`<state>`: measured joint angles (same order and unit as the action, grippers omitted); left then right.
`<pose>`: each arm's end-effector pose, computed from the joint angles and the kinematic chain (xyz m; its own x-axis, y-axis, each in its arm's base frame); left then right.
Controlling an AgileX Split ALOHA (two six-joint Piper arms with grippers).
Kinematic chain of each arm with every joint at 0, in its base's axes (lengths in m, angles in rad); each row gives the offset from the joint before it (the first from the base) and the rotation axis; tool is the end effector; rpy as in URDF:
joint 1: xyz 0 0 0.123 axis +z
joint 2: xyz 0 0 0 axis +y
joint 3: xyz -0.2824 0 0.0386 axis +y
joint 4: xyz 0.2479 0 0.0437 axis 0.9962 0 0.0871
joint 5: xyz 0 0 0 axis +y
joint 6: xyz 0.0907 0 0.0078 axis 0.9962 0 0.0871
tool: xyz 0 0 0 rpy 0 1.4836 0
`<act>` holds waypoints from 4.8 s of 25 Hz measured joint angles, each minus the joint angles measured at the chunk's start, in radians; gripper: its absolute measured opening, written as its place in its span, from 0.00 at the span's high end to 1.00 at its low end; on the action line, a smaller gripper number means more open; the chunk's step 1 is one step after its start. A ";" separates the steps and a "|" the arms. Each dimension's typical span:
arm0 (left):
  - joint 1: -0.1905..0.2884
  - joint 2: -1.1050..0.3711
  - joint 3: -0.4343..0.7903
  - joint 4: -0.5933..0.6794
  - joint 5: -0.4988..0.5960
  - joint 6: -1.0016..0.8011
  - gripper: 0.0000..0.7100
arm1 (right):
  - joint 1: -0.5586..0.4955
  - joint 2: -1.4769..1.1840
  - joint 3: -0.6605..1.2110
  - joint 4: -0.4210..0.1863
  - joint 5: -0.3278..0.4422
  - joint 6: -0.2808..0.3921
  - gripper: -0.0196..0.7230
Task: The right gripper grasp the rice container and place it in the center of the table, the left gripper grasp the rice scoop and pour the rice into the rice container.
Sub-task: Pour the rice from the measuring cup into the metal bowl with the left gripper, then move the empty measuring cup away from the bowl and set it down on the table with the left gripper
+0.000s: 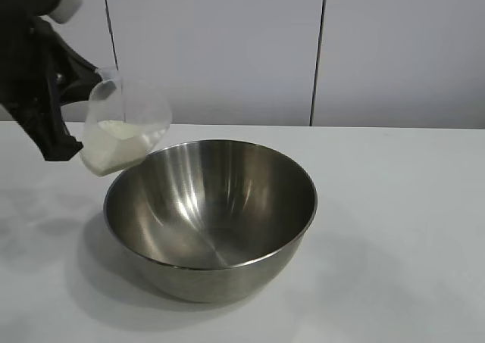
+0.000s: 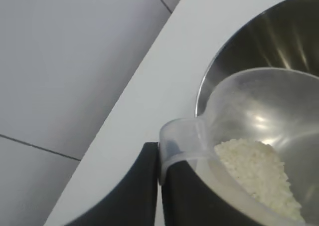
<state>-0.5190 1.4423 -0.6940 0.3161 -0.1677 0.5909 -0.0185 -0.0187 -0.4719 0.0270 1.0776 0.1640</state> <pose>0.2522 -0.1495 0.2276 0.1613 0.8108 -0.5627 0.6590 0.3359 0.6729 -0.0051 0.0023 0.2679 -0.4720 0.1846 -0.8621 0.0819 0.9828 0.1656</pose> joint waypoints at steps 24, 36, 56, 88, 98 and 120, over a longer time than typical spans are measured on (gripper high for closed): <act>-0.138 0.108 -0.105 -0.089 -0.005 0.986 0.99 | 0.000 0.000 0.000 0.000 0.000 0.000 0.34; -0.138 0.152 -0.152 -0.092 -0.048 1.264 0.99 | 0.000 0.000 0.000 0.000 0.000 0.000 0.34; -0.138 0.153 -0.153 -0.259 -0.424 1.758 0.99 | 0.000 0.000 0.000 0.000 0.000 0.000 0.34; -0.108 0.153 -0.028 -1.129 -0.674 0.320 0.99 | 0.000 0.000 0.000 0.000 0.000 0.000 0.34; 0.114 0.147 -0.028 -1.123 -0.438 0.098 0.99 | 0.000 0.000 0.000 0.000 0.000 0.000 0.34; 0.447 0.327 0.268 -0.218 -0.793 -0.720 0.99 | 0.000 0.000 0.000 0.000 0.000 0.000 0.34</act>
<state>-0.0715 1.7694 -0.4259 0.0984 -0.9611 -0.1287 -0.0185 -0.0187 -0.4719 0.0270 1.0779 0.1640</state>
